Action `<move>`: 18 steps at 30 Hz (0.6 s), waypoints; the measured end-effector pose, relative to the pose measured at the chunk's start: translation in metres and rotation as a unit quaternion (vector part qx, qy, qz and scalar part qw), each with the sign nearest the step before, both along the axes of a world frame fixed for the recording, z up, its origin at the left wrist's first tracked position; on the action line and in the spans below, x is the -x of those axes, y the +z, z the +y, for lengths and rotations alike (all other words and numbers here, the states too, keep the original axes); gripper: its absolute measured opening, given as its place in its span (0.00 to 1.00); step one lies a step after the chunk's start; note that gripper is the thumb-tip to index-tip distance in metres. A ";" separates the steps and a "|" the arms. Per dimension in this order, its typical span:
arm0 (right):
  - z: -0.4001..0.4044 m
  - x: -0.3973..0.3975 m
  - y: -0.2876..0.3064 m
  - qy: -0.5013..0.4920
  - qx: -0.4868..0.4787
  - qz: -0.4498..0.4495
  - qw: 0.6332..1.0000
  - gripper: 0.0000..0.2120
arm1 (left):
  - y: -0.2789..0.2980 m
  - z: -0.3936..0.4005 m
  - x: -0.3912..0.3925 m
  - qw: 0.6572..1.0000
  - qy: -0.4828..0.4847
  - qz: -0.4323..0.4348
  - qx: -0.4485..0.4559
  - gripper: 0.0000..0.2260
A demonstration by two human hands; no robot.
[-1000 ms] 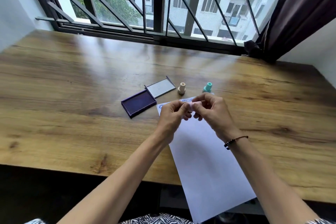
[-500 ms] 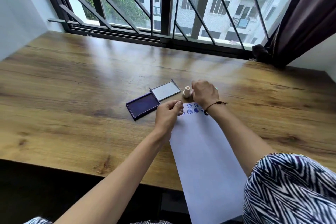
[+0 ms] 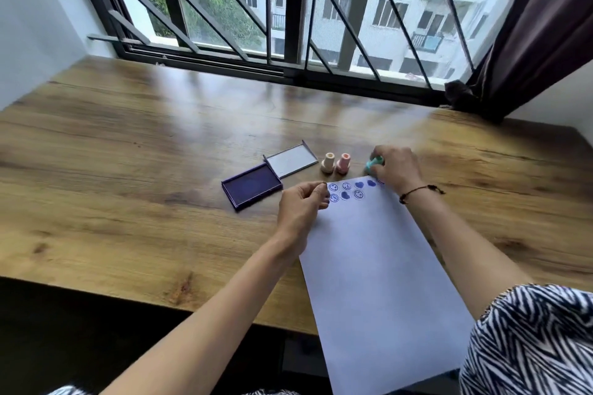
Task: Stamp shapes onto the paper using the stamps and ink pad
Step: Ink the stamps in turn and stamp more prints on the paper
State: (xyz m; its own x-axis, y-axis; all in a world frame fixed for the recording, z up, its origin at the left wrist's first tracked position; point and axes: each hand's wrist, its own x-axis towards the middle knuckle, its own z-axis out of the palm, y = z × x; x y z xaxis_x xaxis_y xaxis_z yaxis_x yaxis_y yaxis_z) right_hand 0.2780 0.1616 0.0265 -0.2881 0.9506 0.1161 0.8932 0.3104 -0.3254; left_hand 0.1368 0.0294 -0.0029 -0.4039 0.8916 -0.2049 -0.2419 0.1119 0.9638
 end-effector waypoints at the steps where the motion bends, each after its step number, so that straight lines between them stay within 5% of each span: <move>1: -0.004 -0.001 0.000 -0.007 -0.017 0.045 0.999 0.08 | 0.001 -0.001 0.001 1.000 0.000 -0.002 -0.002 0.07; 3: -0.016 -0.001 0.005 -0.020 -0.004 0.179 0.984 0.06 | 0.004 -0.003 0.005 1.000 -0.002 -0.011 -0.009 0.06; 6: -0.047 0.014 0.013 0.025 0.141 0.349 0.926 0.02 | 0.010 -0.007 0.008 0.998 -0.020 -0.041 -0.044 0.05; 13: -0.082 0.053 0.011 0.109 0.281 0.414 0.859 0.10 | 0.007 -0.029 0.031 0.997 -0.005 -0.035 -0.068 0.05; 18: -0.094 0.086 0.008 0.149 0.290 0.384 0.864 0.06 | 0.001 -0.046 0.053 0.996 0.044 -0.033 -0.065 0.03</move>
